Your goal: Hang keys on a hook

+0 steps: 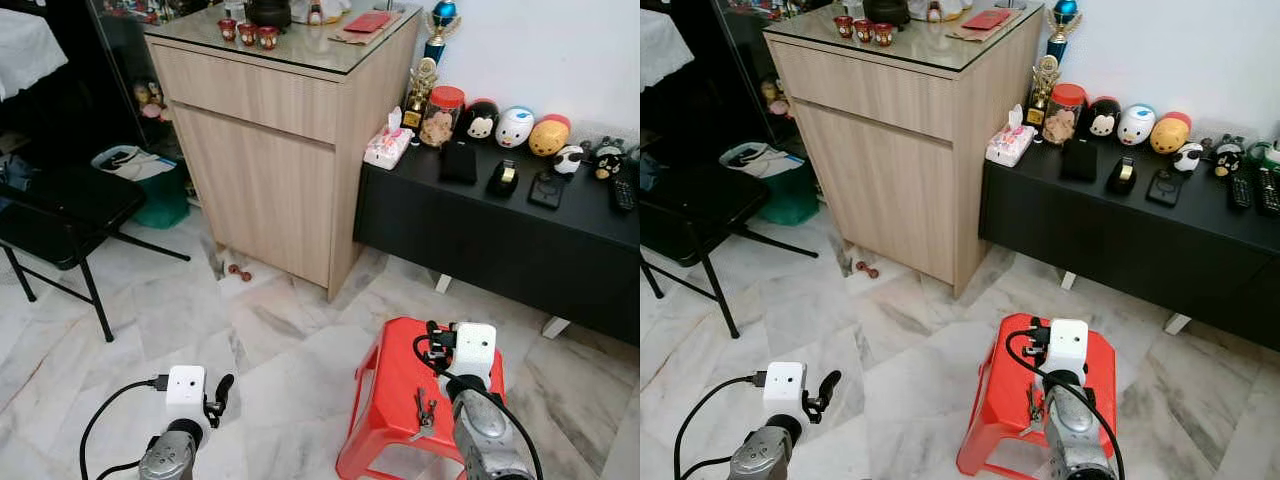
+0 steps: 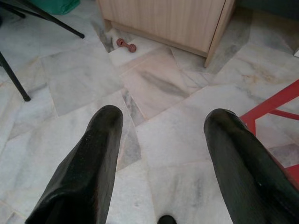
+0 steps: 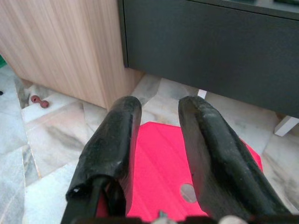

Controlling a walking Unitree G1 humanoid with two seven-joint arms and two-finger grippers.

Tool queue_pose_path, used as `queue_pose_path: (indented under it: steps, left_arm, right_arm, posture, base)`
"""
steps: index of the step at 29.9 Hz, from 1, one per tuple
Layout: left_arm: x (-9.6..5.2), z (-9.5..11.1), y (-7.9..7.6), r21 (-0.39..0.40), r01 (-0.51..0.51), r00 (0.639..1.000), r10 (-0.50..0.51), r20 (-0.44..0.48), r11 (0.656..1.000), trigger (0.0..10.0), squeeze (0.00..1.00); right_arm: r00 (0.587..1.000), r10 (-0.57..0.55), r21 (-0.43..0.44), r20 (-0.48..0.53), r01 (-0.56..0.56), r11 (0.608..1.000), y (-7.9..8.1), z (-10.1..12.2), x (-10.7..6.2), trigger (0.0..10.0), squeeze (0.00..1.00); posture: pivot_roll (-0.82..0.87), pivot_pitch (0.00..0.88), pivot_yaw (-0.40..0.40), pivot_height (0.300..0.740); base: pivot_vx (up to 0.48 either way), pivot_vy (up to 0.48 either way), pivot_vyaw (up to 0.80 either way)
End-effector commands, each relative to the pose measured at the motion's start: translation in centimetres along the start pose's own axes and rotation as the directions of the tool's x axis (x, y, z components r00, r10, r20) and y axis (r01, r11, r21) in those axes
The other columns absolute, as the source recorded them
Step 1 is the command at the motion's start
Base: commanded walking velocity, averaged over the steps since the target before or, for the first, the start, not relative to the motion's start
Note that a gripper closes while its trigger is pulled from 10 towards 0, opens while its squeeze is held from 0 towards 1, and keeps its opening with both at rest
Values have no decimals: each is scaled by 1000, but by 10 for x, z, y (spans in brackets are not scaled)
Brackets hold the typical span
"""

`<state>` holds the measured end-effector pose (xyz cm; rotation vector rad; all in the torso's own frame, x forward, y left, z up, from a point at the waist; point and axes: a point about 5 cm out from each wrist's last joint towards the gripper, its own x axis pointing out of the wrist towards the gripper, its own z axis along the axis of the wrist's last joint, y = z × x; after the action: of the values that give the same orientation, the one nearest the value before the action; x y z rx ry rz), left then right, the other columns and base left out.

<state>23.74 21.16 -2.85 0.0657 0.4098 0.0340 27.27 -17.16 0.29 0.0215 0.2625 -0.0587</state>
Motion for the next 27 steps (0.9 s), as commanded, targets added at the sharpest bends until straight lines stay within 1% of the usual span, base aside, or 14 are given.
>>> queue_pose_path:
  steps: [1, 10, 12, 23, 25, 26, 27]
  left_arm:
    - [-1, -1, 0, -10, -9, 1000, 9, -3, 1000, 10000, 0]
    - [-1, -2, 2, -10, -12, 1000, 12, -6, 1000, 10000, 0]
    - [-1, 0, 2, -10, -13, 1000, 13, 1, 1000, 10000, 0]
    - [0, 0, 2, -5, -14, 1000, 14, 4, 1000, 10000, 0]
    - [3, 10, 3, 4, -22, 998, 22, 54, 1000, 10000, 0]
    - [3, 10, 3, 4, -22, 998, 22, 54, 1000, 10000, 0]
    - [5, 16, 4, 7, -25, 996, 25, 83, 1000, 10000, 0]
  right_arm:
    - [1000, -11, -4, -17, 11, 1000, -3, -1, 0, 10000, 0]
    - [1000, -5, -2, -10, 4, 1000, 1, -2, -1, 10000, 0]
    - [1000, 5, 1, 9, -5, 1000, 1, 0, -1, 10000, 0]
    - [1000, 6, 2, 13, -6, 1000, 1, 0, -1, 10000, 0]
    - [1000, 8, 3, 13, -8, 1000, 1, 0, -1, 10000, 0]
    - [1000, 8, 3, 13, -8, 1000, 1, 0, -1, 10000, 0]
    - [1000, 10, 4, 9, -10, 1000, 1, -1, -1, 10000, 0]
  posture:
    - [-29, 53, -24, 686]
    - [-27, 55, -22, 628]
    - [-27, 55, -22, 628]
    - [-27, 55, -23, 628]
    - [-28, 56, -23, 628]
    - [-28, 56, -23, 628]
    - [-25, 55, -24, 628]
  base:
    - [0, 0, 0]
    - [0, 0, 0]
    - [0, 0, 0]
    - [0, 0, 0]
    - [0, 0, 0]
    - [0, 0, 0]
    - [0, 0, 0]
